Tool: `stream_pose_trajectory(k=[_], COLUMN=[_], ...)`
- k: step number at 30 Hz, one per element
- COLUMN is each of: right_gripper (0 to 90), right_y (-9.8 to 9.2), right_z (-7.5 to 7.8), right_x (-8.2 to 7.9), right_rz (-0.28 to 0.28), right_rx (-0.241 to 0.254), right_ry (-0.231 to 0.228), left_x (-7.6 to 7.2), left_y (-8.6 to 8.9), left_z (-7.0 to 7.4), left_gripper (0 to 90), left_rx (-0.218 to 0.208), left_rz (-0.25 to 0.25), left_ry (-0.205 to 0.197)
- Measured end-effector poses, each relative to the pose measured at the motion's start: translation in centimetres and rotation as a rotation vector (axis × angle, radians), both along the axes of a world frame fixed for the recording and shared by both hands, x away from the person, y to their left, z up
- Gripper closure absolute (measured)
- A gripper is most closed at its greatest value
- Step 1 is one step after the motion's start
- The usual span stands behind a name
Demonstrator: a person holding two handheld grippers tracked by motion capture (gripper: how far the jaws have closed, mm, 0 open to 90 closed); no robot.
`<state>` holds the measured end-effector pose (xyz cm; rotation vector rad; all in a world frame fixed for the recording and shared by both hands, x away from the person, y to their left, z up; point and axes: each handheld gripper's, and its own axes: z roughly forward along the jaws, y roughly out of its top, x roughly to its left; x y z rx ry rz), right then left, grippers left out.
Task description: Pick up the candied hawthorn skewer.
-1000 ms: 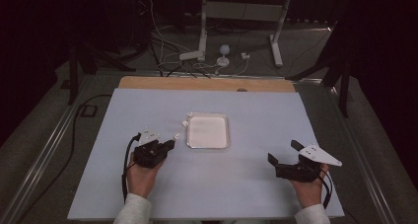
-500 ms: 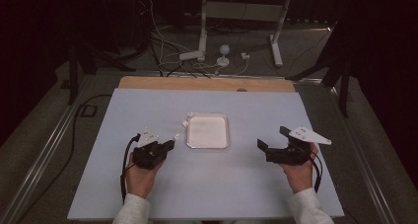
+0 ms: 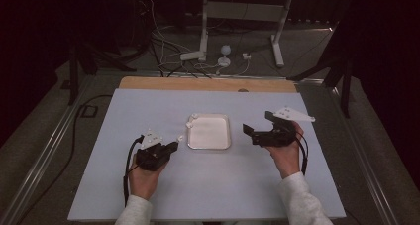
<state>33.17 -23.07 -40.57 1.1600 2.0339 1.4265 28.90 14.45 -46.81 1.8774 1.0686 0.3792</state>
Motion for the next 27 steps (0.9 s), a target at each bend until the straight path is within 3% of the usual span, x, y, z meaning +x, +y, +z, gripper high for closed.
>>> stream_pose_trajectory(k=[7, 27], right_gripper=[0.0, 0.0], right_y=[2.6, 7.9], right_z=[0.9, 0.4], right_x=[1.5, 4.3], right_rz=[0.058, 0.149], right_rx=[0.01, 0.031], right_ry=[0.012, 0.107], left_x=[0.0, -0.1], left_y=[-0.1, -0.2], left_z=[-0.1, 0.0], left_gripper=[89.7, 89.7], left_rx=[-0.016, -0.024], left_rz=[-0.017, -0.028], left_ry=[0.0, -0.015])
